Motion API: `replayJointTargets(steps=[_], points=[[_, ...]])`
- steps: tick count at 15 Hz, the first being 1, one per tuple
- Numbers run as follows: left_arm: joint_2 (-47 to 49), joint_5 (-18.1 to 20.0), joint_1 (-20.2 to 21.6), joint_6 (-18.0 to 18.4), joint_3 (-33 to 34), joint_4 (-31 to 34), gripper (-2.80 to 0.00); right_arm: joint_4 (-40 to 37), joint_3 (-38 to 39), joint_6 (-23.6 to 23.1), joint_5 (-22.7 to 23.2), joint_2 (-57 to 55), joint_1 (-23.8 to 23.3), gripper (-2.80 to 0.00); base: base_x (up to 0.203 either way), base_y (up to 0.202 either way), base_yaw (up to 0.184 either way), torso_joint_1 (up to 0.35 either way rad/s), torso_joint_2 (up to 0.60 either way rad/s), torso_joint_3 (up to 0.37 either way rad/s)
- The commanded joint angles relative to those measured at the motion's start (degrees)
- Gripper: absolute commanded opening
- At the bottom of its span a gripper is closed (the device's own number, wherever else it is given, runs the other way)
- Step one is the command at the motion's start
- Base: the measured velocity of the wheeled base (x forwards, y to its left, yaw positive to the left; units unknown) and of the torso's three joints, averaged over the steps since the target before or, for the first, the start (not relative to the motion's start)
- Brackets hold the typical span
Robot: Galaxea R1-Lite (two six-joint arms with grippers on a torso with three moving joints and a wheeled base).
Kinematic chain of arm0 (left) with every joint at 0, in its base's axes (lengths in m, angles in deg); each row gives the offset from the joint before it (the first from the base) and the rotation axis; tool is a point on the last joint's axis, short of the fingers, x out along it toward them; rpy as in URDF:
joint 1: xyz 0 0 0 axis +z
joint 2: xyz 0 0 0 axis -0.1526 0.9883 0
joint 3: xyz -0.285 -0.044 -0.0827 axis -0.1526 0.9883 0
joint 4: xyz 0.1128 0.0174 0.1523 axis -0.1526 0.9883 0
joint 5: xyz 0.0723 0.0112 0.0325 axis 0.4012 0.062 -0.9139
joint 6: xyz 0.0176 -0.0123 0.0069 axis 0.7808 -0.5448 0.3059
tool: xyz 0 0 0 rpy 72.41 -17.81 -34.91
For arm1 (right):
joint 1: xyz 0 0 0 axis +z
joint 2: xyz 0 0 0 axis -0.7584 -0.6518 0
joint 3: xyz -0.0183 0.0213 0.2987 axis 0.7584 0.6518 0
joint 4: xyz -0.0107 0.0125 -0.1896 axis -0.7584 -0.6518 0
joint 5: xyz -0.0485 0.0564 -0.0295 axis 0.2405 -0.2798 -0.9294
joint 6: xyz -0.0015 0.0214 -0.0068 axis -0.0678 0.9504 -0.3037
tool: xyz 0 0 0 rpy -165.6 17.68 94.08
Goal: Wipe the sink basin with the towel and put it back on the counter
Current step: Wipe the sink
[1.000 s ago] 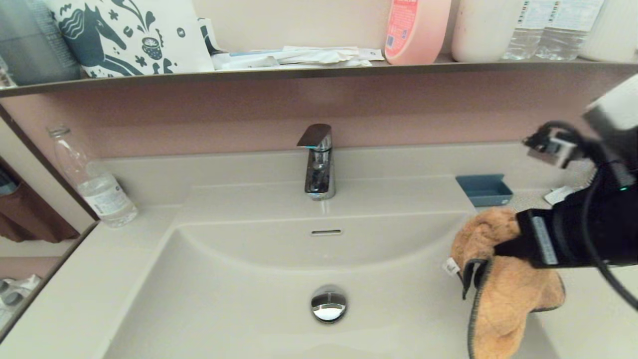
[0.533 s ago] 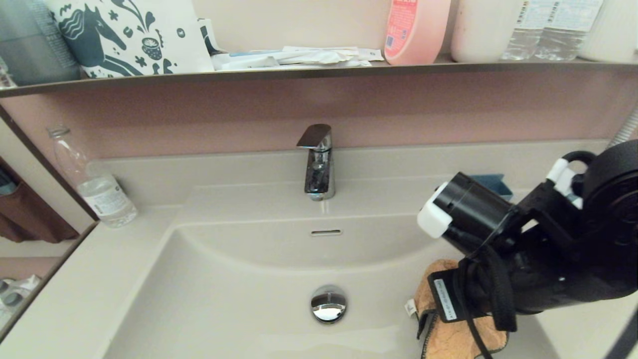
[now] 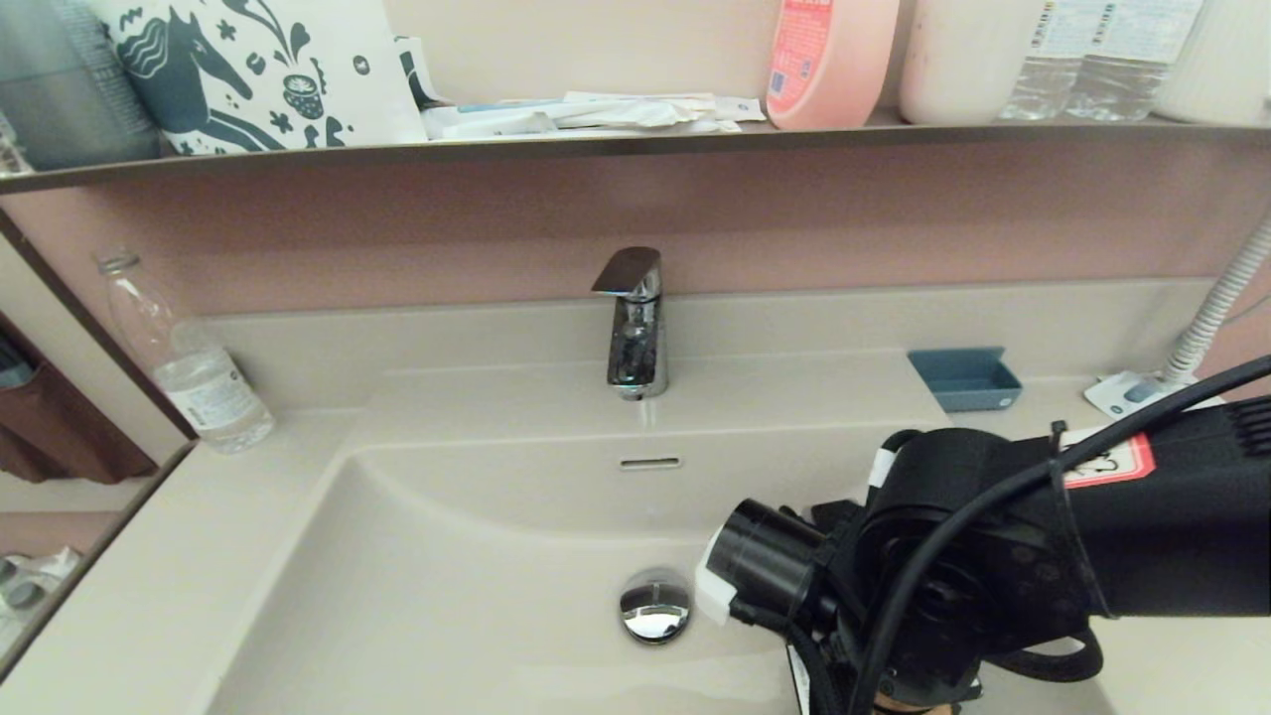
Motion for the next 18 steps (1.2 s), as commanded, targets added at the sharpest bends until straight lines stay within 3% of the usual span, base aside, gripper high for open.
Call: replayJointTargets(steps=[1, 6, 11, 15, 18], points=[[0.07, 0.02, -0.02, 0.0, 0.0, -0.01, -2.8, -0.15, -0.52, 0.67, 2.06, -3.26, 1.38, -2.8, 0.0, 0.0, 0.0, 0.0, 0.0, 0.0], [0.07, 0.02, -0.02, 0.0, 0.0, -0.01, -2.8, 5.52, -4.15, -0.73, 9.07, -6.17, 5.32, -2.8, 0.0, 0.0, 0.0, 0.0, 0.0, 0.0], [0.07, 0.02, 0.01, -0.02, 0.0, -0.01, -2.8, 17.1, -4.36, -4.57, 10.03, -11.64, 8.02, -2.8, 0.0, 0.0, 0.0, 0.0, 0.0, 0.0], [0.07, 0.02, -0.02, -0.09, 0.0, -0.01, -2.8, 18.61, -7.97, -8.1, 10.98, -12.6, 9.37, -2.8, 0.0, 0.0, 0.0, 0.0, 0.0, 0.0], [0.07, 0.01, -0.02, 0.0, 0.0, -0.01, -2.8, 20.72, -11.49, -8.2, 15.03, -13.33, 9.38, -2.8, 0.0, 0.0, 0.0, 0.0, 0.0, 0.0]])
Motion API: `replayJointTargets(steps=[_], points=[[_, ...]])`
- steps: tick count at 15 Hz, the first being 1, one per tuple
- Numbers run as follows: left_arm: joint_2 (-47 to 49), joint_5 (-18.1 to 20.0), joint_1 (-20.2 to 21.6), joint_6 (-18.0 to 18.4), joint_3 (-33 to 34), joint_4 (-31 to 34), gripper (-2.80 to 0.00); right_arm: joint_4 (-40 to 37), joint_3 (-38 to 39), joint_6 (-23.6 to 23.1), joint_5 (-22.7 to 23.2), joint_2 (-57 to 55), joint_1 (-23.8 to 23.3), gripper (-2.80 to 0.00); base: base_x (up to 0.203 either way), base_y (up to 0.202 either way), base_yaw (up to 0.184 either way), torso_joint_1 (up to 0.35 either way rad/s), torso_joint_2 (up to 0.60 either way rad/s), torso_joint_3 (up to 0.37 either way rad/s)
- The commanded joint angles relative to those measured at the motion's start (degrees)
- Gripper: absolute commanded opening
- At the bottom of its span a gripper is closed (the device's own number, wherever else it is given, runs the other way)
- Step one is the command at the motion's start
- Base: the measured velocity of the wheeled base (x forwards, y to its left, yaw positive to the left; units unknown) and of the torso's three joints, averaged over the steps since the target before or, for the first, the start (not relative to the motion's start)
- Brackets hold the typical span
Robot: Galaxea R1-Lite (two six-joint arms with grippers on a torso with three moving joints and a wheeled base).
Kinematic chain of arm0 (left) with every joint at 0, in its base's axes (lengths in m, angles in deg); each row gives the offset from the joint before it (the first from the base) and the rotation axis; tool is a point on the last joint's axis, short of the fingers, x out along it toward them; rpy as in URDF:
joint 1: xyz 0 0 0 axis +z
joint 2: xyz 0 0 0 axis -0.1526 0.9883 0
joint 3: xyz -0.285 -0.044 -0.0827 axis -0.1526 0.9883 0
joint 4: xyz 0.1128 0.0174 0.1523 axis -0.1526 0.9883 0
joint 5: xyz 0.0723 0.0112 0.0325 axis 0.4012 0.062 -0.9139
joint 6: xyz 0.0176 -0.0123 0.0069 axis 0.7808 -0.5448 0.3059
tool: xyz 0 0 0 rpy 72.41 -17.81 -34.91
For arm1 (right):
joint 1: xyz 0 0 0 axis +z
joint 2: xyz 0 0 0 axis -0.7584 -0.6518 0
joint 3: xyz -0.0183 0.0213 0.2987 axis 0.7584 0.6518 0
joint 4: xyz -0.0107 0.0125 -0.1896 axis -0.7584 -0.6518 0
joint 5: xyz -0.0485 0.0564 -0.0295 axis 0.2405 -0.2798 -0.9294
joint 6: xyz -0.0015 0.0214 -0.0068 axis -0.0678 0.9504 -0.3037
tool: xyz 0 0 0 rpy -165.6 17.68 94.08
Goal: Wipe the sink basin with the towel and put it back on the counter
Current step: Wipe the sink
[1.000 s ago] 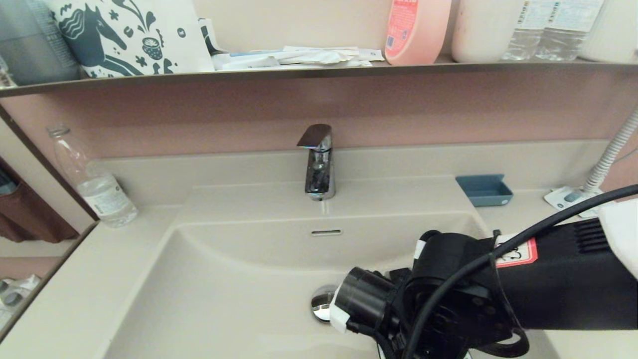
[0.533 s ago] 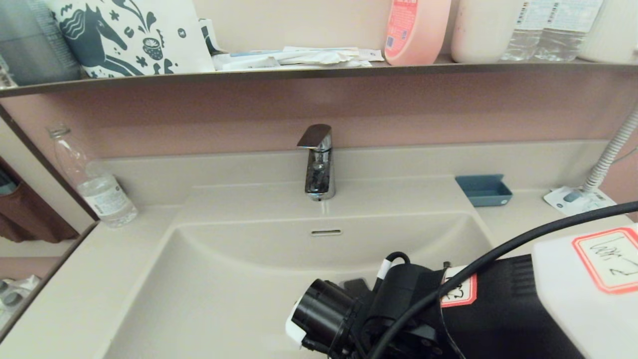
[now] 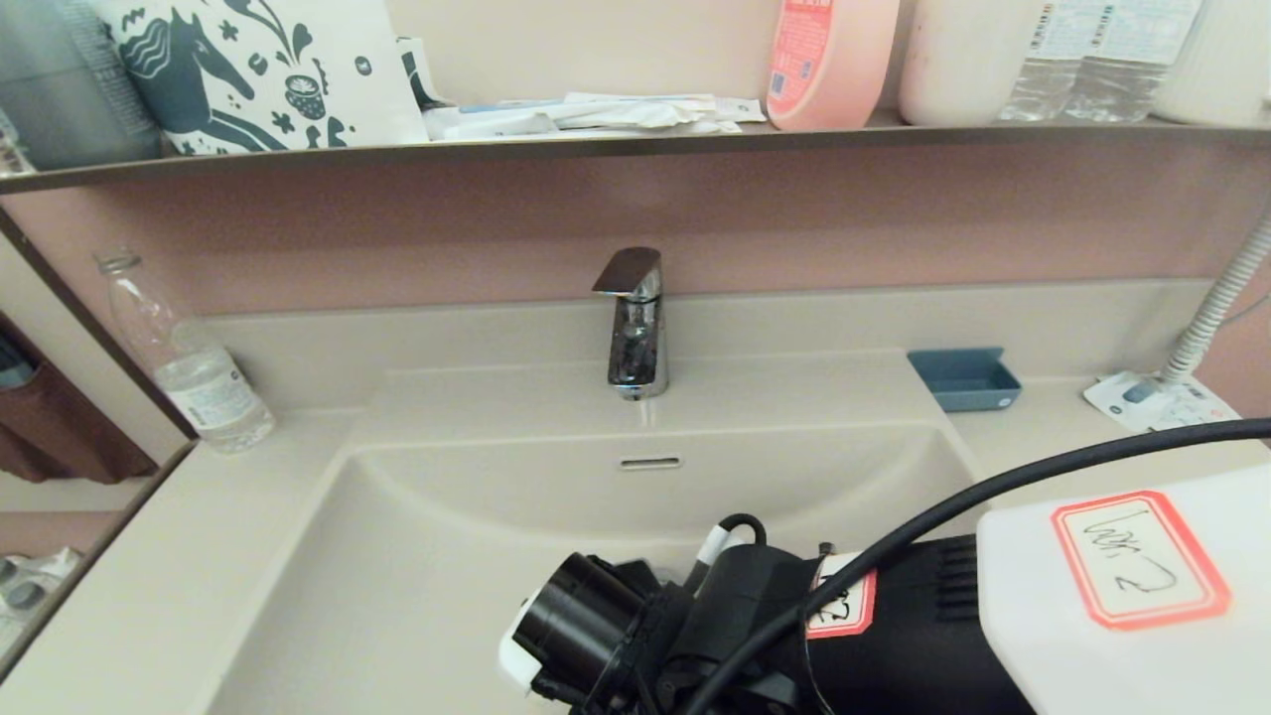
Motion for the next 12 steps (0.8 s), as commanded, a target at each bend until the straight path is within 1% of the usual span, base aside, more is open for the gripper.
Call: replayJointTargets(steps=[1, 3, 5, 7, 8, 11, 12], points=[[0.07, -0.01, 0.08, 0.02, 0.0, -0.01, -2.8, 2.01, -1.26, 0.23, 0.3, -1.2, 0.03, -2.8, 0.0, 0.0, 0.0, 0.0, 0.0, 0.0], [0.07, -0.01, 0.0, 0.02, 0.0, -0.01, -2.8, 5.07, -2.74, 0.17, 0.46, -2.58, 0.03, -2.8, 0.0, 0.0, 0.0, 0.0, 0.0, 0.0], [0.07, -0.01, 0.0, 0.01, 0.0, -0.01, -2.8, 6.07, -5.45, -0.6, 0.46, -3.9, 0.03, -2.8, 0.0, 0.0, 0.0, 0.0, 0.0, 0.0], [0.07, -0.01, 0.09, -0.06, 0.0, -0.01, -2.8, 6.6, -7.56, -2.49, 0.62, -4.57, -0.07, -2.8, 0.0, 0.0, 0.0, 0.0, 0.0, 0.0], [0.07, -0.01, 0.01, 0.02, 0.0, -0.01, -2.8, 8.03, -8.59, -3.05, 0.64, -5.43, -0.21, -2.8, 0.0, 0.0, 0.0, 0.0, 0.0, 0.0], [0.07, -0.01, 0.07, -0.03, 0.0, -0.01, -2.8, 14.6, -10.34, -7.26, 0.04, -8.28, -1.37, -2.8, 0.0, 0.0, 0.0, 0.0, 0.0, 0.0], [0.07, -0.01, 0.01, 0.01, 0.0, -0.01, -2.8, 15.79, -10.74, -7.71, 0.02, -8.6, -1.86, -2.8, 0.0, 0.0, 0.0, 0.0, 0.0, 0.0]])
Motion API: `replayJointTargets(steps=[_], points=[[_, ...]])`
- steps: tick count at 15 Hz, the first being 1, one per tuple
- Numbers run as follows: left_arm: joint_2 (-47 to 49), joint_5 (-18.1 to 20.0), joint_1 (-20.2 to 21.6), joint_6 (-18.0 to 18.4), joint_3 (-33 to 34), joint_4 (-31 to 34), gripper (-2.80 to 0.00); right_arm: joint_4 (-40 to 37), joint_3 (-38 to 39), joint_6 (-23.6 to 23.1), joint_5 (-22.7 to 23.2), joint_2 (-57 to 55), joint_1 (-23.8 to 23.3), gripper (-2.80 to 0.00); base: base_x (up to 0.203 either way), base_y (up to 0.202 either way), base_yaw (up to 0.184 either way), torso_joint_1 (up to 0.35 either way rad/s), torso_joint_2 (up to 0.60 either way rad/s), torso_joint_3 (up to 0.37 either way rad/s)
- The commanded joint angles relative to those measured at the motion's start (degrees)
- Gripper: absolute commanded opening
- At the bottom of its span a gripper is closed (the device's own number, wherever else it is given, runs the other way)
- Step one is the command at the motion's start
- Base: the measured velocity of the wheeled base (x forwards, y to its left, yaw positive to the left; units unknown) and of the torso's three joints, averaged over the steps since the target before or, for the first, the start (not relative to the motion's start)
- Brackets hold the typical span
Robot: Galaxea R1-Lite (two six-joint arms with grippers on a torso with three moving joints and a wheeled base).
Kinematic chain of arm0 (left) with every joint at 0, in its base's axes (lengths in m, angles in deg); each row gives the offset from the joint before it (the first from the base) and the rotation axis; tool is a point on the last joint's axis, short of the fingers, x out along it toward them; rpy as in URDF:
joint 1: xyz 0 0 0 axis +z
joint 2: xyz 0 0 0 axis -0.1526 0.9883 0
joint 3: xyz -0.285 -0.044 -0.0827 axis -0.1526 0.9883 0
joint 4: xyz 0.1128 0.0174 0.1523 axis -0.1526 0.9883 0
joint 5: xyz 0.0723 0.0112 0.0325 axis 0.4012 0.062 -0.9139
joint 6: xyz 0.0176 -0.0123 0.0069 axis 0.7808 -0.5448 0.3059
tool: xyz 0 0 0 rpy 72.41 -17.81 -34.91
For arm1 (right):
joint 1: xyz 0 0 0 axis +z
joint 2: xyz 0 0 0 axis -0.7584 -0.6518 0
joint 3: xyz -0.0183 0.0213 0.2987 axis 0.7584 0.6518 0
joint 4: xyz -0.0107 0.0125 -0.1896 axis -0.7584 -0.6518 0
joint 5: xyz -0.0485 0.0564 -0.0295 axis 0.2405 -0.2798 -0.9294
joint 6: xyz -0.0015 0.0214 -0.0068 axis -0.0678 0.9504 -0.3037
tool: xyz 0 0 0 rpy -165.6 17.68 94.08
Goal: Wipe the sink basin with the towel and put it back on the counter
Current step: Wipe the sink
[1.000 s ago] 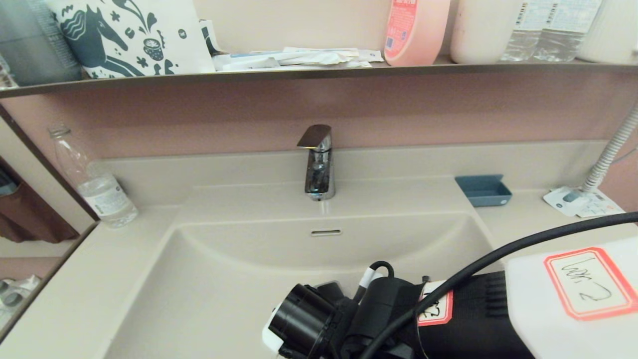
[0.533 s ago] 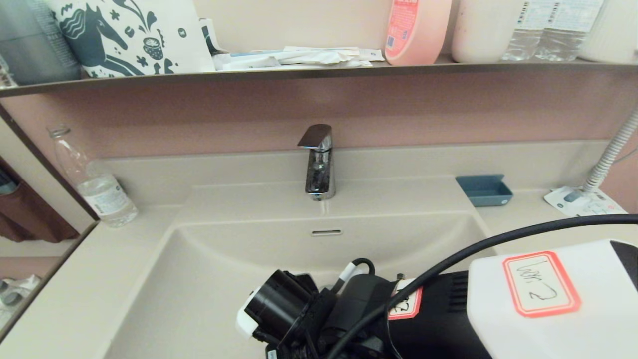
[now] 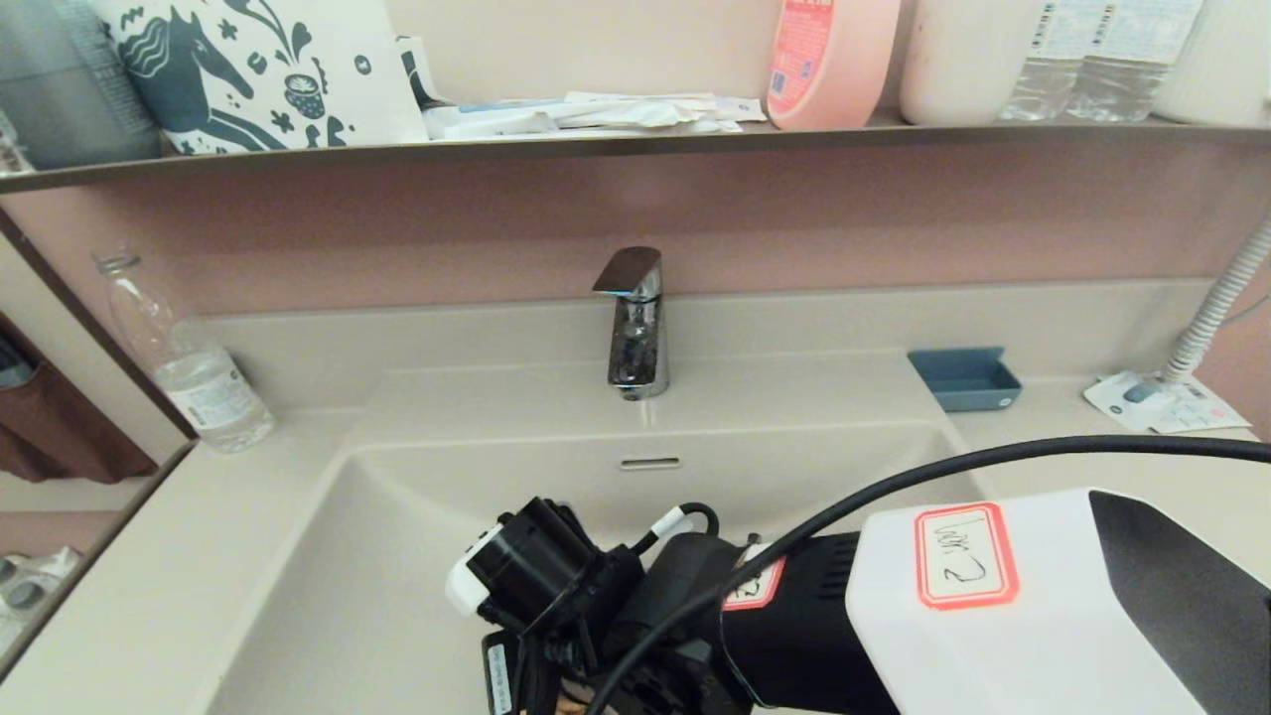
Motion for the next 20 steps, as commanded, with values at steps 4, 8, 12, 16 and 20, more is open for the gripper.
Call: replayJointTargets(steps=[4, 8, 12, 16, 20], points=[[0.07, -0.01, -0.02, -0.05, 0.0, -0.03, -2.8, 1.94, -4.48, -1.47, -0.16, -3.94, -3.28, -2.8, 0.0, 0.0, 0.0, 0.0, 0.0, 0.0], [0.07, -0.01, 0.01, -0.05, 0.0, -0.03, -2.8, 3.69, -4.63, -3.04, -0.19, -4.31, -5.67, -2.8, 0.0, 0.0, 0.0, 0.0, 0.0, 0.0], [0.07, -0.01, -0.02, -0.07, 0.0, -0.03, -2.8, 3.34, -4.45, -3.76, -2.82, -4.22, -6.53, -2.8, 0.0, 0.0, 0.0, 0.0, 0.0, 0.0], [0.07, -0.01, 0.05, 0.0, 0.0, -0.03, -2.8, 3.0, -2.57, -4.09, -5.35, -3.08, -8.62, -2.8, 0.0, 0.0, 0.0, 0.0, 0.0, 0.0], [0.07, -0.01, -0.01, -0.02, 0.0, -0.03, -2.8, 2.94, 3.45, -4.37, -5.59, 0.35, -10.32, -2.8, 0.0, 0.0, 0.0, 0.0, 0.0, 0.0]])
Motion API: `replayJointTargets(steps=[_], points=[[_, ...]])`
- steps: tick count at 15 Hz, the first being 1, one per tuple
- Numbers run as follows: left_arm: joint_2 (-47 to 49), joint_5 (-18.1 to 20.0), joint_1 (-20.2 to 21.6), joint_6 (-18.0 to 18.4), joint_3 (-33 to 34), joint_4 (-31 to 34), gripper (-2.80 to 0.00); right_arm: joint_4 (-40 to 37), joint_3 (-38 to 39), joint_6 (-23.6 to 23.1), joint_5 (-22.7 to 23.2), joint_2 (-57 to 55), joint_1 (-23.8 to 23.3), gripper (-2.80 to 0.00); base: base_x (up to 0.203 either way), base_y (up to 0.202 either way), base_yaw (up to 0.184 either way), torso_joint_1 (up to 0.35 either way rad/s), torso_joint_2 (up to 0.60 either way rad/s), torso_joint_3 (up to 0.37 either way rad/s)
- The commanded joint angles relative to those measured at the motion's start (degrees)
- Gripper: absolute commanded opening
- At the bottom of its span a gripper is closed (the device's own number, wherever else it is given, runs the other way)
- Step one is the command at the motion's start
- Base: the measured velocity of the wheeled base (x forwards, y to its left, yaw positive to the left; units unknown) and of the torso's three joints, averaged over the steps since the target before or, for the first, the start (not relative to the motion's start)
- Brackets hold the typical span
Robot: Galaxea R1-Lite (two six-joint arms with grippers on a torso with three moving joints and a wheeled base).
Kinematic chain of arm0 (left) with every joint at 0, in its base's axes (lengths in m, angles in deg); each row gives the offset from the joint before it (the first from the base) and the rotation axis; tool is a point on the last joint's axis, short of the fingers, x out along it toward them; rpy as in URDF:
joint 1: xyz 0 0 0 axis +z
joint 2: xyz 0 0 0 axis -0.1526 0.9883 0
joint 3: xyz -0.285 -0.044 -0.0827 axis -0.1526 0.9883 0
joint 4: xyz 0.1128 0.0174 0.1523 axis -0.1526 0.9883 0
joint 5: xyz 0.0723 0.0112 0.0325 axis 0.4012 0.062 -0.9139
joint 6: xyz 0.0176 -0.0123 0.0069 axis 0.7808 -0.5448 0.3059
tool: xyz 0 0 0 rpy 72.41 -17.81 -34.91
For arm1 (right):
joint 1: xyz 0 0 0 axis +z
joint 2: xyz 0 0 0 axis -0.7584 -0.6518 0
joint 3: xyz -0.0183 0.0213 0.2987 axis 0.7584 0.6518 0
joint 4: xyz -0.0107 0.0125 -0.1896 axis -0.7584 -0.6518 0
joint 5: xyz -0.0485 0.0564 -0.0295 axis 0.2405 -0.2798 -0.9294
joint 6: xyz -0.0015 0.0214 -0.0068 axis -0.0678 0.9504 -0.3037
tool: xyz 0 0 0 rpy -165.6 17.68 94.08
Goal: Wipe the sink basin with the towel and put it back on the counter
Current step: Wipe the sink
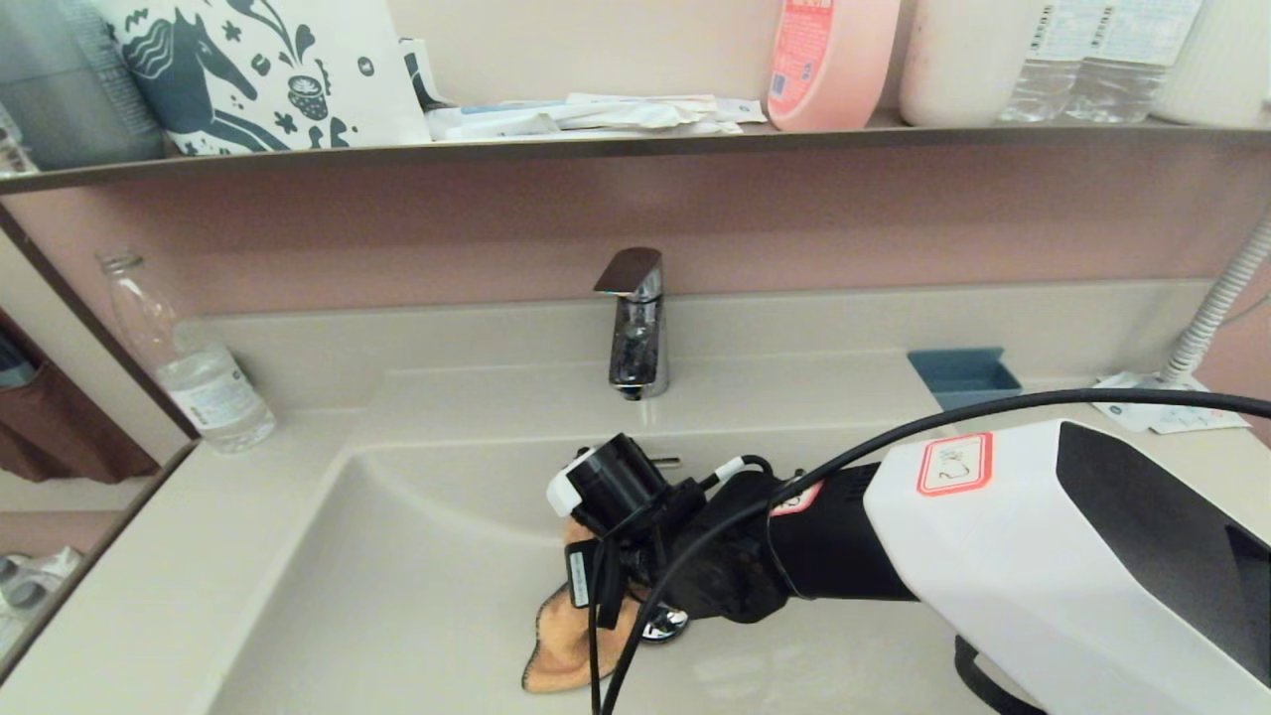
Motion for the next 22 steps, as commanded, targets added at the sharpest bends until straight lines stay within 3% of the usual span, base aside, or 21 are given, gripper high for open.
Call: replayJointTargets(steps=[1, 14, 19, 22], points=[[0.07, 0.01, 0.09, -0.04, 0.0, -0.01, -2.8, -0.37, 2.55, 0.2, -0.16, 1.96, -0.64, -2.8, 0.0, 0.0, 0.0, 0.0, 0.0, 0.0], [0.07, 0.01, 0.0, 0.02, 0.0, -0.01, -2.8, -2.42, 29.92, 1.98, -1.88, 15.63, -7.43, -2.8, 0.0, 0.0, 0.0, 0.0, 0.0, 0.0], [0.07, 0.01, 0.03, -0.04, 0.0, -0.01, -2.8, -2.58, 42.13, 2.16, -2.13, 23.15, -6.3, -2.8, 0.0, 0.0, 0.0, 0.0, 0.0, 0.0], [0.07, 0.01, 0.08, 0.02, 0.0, -0.01, -2.8, -2.81, 45.25, 5.68, -1.99, 25.7, -2.53, -2.8, 0.0, 0.0, 0.0, 0.0, 0.0, 0.0]])
